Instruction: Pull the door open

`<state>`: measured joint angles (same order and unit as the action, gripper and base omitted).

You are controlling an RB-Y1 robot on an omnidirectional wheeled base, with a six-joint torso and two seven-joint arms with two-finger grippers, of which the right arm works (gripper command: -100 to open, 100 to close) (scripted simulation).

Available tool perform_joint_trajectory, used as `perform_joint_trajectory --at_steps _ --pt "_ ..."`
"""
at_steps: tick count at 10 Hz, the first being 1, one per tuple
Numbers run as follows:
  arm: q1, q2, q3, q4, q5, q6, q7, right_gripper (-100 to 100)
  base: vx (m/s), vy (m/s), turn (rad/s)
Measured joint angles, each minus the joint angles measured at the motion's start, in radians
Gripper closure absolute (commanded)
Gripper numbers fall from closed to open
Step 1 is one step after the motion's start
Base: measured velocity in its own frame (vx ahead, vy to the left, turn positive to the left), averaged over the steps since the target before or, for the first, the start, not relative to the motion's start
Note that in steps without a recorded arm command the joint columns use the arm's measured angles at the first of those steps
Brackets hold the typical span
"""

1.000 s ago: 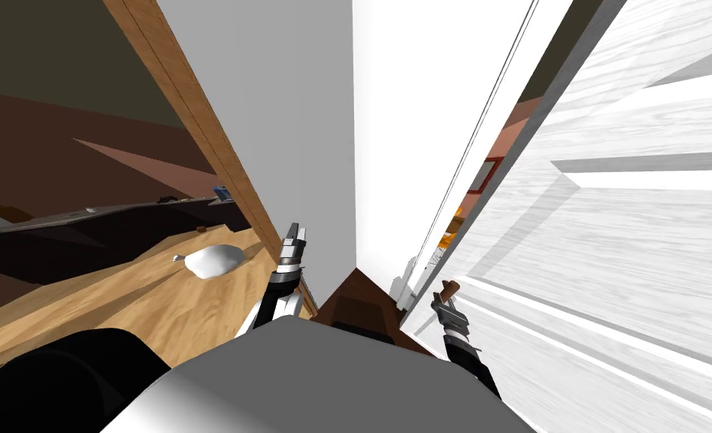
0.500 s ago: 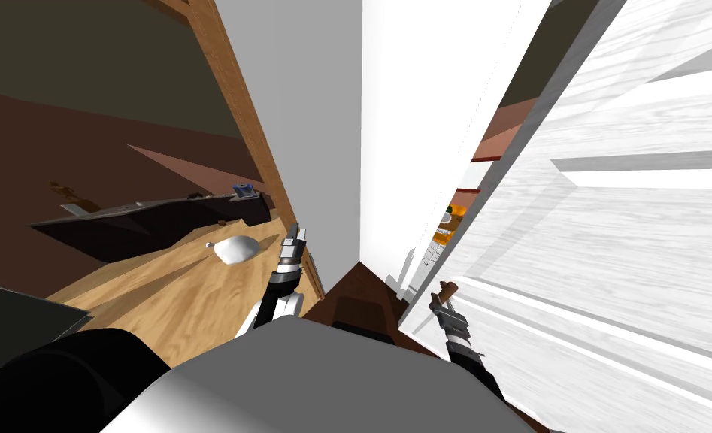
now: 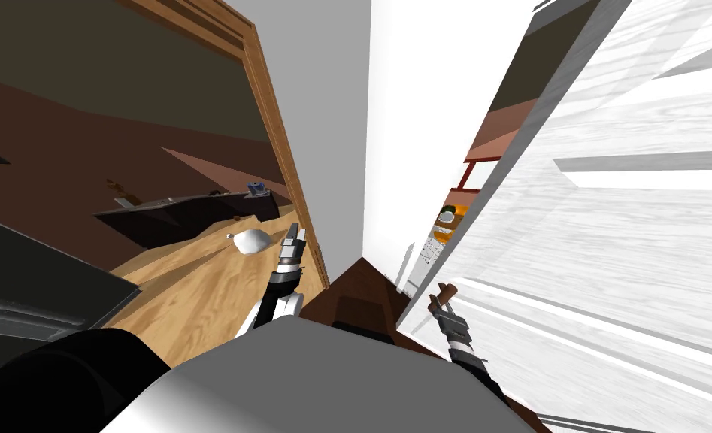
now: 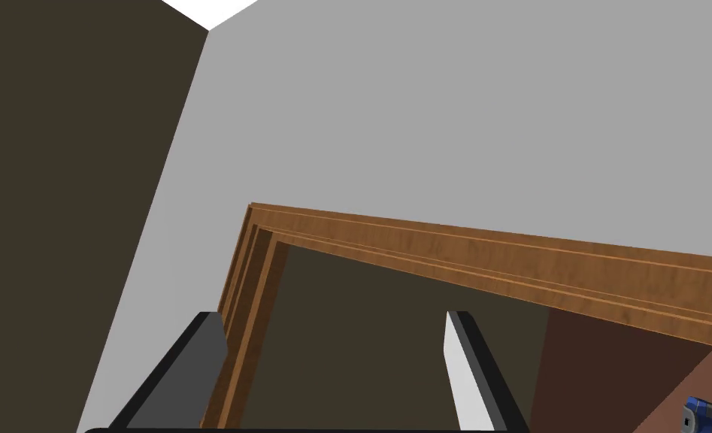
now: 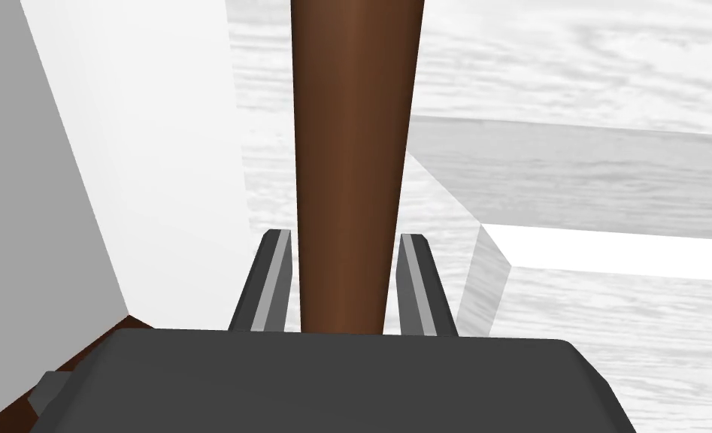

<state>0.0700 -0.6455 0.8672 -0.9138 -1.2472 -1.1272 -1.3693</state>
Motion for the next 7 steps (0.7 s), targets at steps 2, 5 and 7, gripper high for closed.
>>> perform_joint_trajectory --at_steps 2,5,7 --pt "0.008 -0.018 0.028 0.005 0.017 -0.022 -0.029 100 -0.248 -0.018 0.125" --pt "0.022 -0.036 0.057 0.001 0.033 -0.041 -0.053 100 -0.180 -0.017 0.074" --pt "0.025 -0.049 0.080 0.006 0.041 -0.062 -0.070 100 -0.222 -0.065 0.161"
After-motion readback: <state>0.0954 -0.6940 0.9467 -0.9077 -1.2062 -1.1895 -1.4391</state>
